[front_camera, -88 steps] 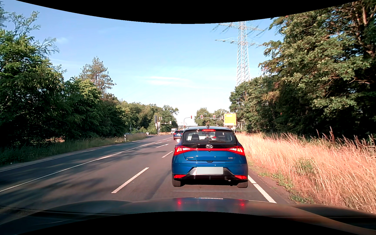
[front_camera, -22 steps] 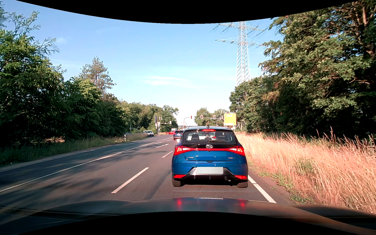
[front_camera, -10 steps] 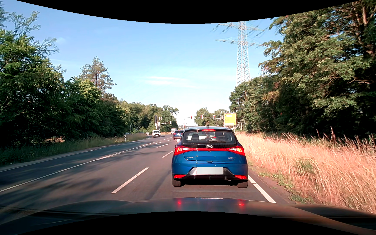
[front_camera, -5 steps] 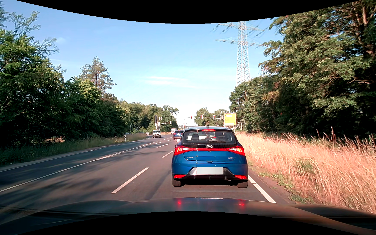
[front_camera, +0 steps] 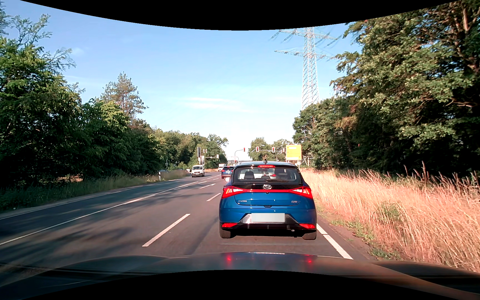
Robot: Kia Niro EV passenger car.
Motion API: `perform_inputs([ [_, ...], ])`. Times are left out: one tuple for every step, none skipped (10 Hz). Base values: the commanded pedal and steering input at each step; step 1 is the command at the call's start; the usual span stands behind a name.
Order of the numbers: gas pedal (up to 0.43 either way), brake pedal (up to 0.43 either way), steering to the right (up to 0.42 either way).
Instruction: Follow the waypoints while adhering to traffic rules and regulations
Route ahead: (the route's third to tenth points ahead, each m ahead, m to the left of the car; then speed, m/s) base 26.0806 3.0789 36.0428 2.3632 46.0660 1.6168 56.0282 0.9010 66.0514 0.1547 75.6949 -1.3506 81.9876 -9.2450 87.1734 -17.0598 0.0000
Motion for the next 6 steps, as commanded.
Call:
perform_inputs([
  [0.0, 0.244, -0.002],
  [0.0, 0.244, -0.002],
  [0.0, 0.244, -0.002],
  [0.0, 0.244, -0.002],
  [0.0, 0.244, -0.002],
  [0.0, 0.244, -0.002],
])
